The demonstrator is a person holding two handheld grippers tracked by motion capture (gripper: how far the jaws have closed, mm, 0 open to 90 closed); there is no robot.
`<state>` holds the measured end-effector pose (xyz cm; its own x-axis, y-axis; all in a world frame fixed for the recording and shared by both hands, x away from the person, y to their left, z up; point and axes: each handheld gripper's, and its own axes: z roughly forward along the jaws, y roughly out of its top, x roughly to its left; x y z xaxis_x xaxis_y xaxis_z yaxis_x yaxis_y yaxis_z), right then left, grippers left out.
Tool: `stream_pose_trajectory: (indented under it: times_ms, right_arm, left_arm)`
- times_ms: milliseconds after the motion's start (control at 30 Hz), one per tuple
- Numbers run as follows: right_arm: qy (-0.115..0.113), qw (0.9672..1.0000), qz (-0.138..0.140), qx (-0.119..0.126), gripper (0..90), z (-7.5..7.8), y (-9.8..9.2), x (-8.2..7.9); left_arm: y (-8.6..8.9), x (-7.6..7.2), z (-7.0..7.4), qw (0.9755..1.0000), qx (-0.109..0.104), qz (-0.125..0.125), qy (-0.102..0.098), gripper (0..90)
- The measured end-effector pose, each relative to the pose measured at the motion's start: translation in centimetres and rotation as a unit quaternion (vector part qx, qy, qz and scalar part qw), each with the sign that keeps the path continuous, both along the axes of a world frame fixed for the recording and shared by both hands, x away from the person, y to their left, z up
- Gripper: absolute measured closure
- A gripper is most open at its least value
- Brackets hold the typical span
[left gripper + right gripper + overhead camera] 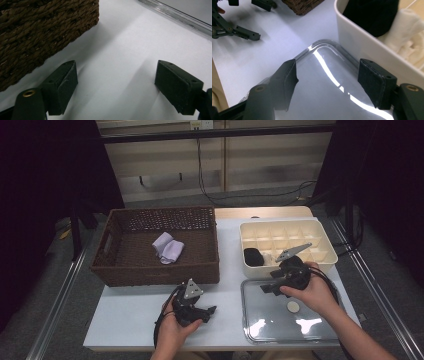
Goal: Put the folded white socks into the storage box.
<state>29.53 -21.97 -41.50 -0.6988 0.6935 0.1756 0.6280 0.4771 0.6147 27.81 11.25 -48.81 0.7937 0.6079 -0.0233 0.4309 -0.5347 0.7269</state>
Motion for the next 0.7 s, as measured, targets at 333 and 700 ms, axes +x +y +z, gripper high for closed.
stream_pose_trajectory:
  times_ms: [333,700]
  right_arm:
    - [-0.025,0.9996,0.014,-0.007,28.8,-2.2,0.8,-0.8]
    - [-0.049,0.9984,0.029,-0.004,25.4,-4.5,1.9,-1.4]
  left_arm:
    - [0.0,0.0,0.0,1.0000,0.001,0.000,0.000,18.2]
    - [0.0,0.0,0.0,1.0000,0.001,0.000,0.000,18.2]
